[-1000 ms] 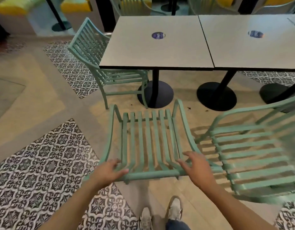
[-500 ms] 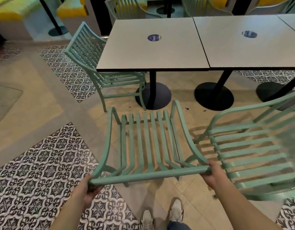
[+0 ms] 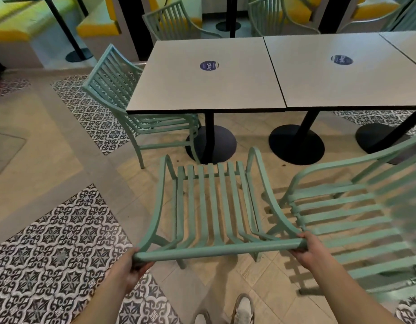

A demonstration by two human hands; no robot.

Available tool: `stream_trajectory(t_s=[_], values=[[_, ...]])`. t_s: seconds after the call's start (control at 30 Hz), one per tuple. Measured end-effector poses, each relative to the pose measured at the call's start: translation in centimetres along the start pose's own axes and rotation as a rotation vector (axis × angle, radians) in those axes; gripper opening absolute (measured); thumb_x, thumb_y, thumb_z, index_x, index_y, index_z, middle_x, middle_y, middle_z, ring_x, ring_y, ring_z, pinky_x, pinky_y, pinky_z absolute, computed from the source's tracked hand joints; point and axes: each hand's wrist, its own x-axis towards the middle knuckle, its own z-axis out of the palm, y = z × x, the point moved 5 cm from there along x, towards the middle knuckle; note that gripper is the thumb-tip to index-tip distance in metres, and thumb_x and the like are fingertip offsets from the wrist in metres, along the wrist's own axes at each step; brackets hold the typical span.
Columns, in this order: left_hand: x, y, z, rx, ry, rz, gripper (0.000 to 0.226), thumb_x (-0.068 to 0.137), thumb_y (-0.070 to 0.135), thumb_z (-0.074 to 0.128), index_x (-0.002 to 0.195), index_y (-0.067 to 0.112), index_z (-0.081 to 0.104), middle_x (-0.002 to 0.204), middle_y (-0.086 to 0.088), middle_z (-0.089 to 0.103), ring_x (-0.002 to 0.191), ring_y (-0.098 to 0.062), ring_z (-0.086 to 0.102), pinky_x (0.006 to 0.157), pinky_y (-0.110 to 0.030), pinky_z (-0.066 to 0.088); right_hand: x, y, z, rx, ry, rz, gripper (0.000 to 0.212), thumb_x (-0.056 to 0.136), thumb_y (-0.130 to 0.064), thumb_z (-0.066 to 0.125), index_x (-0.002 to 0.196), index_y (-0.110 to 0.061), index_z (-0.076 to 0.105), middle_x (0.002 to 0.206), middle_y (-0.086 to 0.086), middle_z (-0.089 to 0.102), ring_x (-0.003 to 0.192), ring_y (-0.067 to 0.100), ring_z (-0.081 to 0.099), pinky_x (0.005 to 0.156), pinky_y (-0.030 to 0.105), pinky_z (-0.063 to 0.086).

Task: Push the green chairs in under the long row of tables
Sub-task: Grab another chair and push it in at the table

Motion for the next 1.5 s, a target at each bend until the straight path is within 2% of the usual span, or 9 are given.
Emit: stream_trajectory(t_s=[0.1, 0.3, 0.47, 0.57, 0.7, 0.93, 1.07, 1.33, 1.5], values=[[0.9, 0.4, 3.1, 0.010, -0.005, 0.017, 0.018, 0.098, 0.011, 0.048, 0.092, -0.006, 0.051, 0.093, -0.026, 0.055, 0.081, -0.036, 0.056, 0.044, -0.043, 0.055, 0.8, -2.3, 0.2, -0.026, 0.000, -0.022, 0.042, 0.094, -0.002, 0.046, 0.135, 0.000, 0.039, 0.138, 0.025, 0.043, 0.127, 0.040, 0.044, 0.103, 0.053, 0.040], [2.3, 1.6, 9.7, 0.032, -0.023, 0.041, 0.020, 0.098, 0.011, 0.046, 0.087, -0.005, 0.052, 0.089, -0.025, 0.055, 0.078, -0.033, 0.055, 0.040, -0.041, 0.052, 2.8, -7.2, 1.9, -0.006, -0.011, 0.017, 0.006, 0.096, -0.005, 0.045, 0.097, 0.001, 0.044, 0.142, 0.022, 0.042, 0.129, 0.037, 0.044, 0.107, 0.051, 0.036], [4.1, 2.9, 14.2, 0.047, -0.024, 0.062, 0.017, 0.096, 0.011, 0.047, 0.100, -0.005, 0.053, 0.093, -0.025, 0.056, 0.080, -0.034, 0.058, 0.045, -0.046, 0.055, 5.4, -10.9, 3.3, 0.003, -0.024, 0.011, 0.012, 0.097, -0.006, 0.045, 0.086, -0.002, 0.044, 0.131, 0.023, 0.049, 0.126, 0.037, 0.046, 0.100, 0.051, 0.041], [5.0, 3.7, 16.8, 0.057, -0.024, 0.066, 0.017, 0.097, 0.011, 0.046, 0.094, -0.004, 0.052, 0.092, -0.025, 0.057, 0.080, -0.034, 0.058, 0.045, -0.046, 0.054, 6.8, -13.0, 4.5, 0.003, -0.014, 0.000, 0.010, 0.096, -0.006, 0.046, 0.088, -0.001, 0.045, 0.113, 0.024, 0.054, 0.125, 0.037, 0.047, 0.105, 0.050, 0.040], [5.5, 4.7, 20.1, 0.056, -0.033, 0.081, 0.017, 0.097, 0.012, 0.048, 0.090, -0.003, 0.052, 0.089, -0.023, 0.058, 0.076, -0.032, 0.058, 0.042, -0.040, 0.054, 8.6, -15.5, 5.7, 0.020, 0.000, -0.020, 0.018, 0.096, -0.009, 0.048, 0.113, -0.004, 0.046, 0.123, 0.020, 0.050, 0.120, 0.035, 0.051, 0.101, 0.048, 0.044], [6.6, 6.5, 24.0, 0.069, -0.040, 0.083, 0.019, 0.098, 0.015, 0.047, 0.090, -0.001, 0.052, 0.089, -0.021, 0.058, 0.077, -0.030, 0.058, 0.045, -0.039, 0.054, 10.9, -18.2, 8.4, -0.003, -0.052, -0.045, 0.019, 0.097, -0.012, 0.047, 0.113, -0.002, 0.047, 0.134, 0.021, 0.049, 0.099, 0.035, 0.055, 0.096, 0.048, 0.046], [7.2, 7.1, 24.9, 0.073, -0.036, 0.079, 0.020, 0.099, 0.016, 0.047, 0.089, -0.001, 0.051, 0.091, -0.022, 0.059, 0.079, -0.030, 0.060, 0.049, -0.040, 0.055, 11.5, -19.1, 9.4, -0.010, -0.065, -0.057, 0.022, 0.098, -0.014, 0.049, 0.117, -0.004, 0.044, 0.135, 0.021, 0.049, 0.117, 0.034, 0.053, 0.092, 0.044, 0.047], [8.1, 8.1, 26.2, 0.096, -0.020, 0.072, 0.020, 0.098, 0.017, 0.050, 0.090, -0.001, 0.052, 0.093, -0.023, 0.059, 0.080, -0.031, 0.061, 0.051, -0.043, 0.055, 12.1, -20.1, 10.5, 0.009, -0.054, -0.049, 0.012, 0.097, -0.015, 0.051, 0.098, -0.003, 0.049, 0.133, 0.019, 0.052, 0.115, 0.033, 0.056, 0.082, 0.042, 0.048], [8.1, 8.0, 26.4, 0.105, -0.025, 0.065, 0.021, 0.098, 0.019, 0.050, 0.094, -0.001, 0.053, 0.094, -0.022, 0.060, 0.082, -0.030, 0.062, 0.054, -0.043, 0.055, 12.5, -20.3, 10.7, -0.004, -0.036, -0.051, 0.015, 0.096, -0.017, 0.053, 0.090, -0.004, 0.048, 0.125, 0.020, 0.056, 0.089, 0.031, 0.061, 0.072, 0.046, 0.055]])
